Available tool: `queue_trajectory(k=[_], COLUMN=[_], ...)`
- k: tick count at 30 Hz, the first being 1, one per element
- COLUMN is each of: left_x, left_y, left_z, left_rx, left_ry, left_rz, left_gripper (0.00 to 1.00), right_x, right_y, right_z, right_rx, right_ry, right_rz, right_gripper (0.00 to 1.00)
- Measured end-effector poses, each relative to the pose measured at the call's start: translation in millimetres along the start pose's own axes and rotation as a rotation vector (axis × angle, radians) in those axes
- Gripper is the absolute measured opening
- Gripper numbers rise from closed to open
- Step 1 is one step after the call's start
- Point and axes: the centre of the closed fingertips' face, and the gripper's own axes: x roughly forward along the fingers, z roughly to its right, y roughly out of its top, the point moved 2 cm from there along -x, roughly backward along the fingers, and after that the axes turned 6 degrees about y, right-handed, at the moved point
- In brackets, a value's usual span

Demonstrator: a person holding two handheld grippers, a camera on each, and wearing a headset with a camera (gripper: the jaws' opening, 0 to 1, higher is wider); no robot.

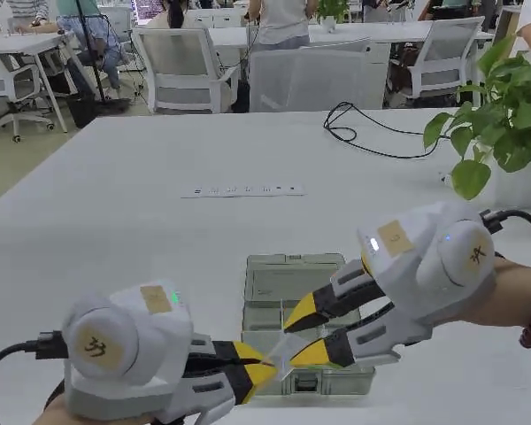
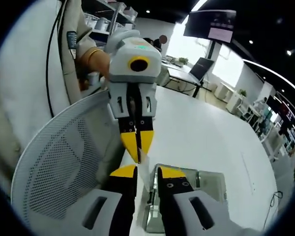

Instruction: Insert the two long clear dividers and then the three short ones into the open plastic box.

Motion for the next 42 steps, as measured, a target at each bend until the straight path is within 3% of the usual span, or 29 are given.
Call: queue_trajectory(k=[3,8,19,21,33,42], left_x=[0.0,1.3,-0.7,-2.2,-5.1,-6.7], left_y=[1.4,2.3,9.6,13.6,15.2,15.9], left_z=[6.2,9.5,17.6,18.5,17.9,10.4], left_rx=[0.031,0.062,0.099,0.084,0.078,0.044], left_ry=[-0.039,-0.058,-0.111,-0.121,-0.114,-0.054], left_rz=[0.007,0.01,0.063,0.091,0.114,0.134], left_gripper=[0.0,0.0,0.0,0.0,0.0,0.01], right_x=[-0.4,0.1,1.0,0.8,0.5,-1.0], right_y=[-2.9,-1.2,-1.0,0.3,5.0,5.8], right_z=[-3.5,-13.7,-21.4,-22.8,-25.3,-19.8], right_rx=[0.014,0.049,0.07,0.075,0.057,0.076], right_ry=[0.022,0.085,0.119,0.126,0.132,0.101], right_rz=[0.002,0.038,0.069,0.076,0.076,0.063], right_gripper=[0.16,0.14,0.07,0.06,0.02,0.02])
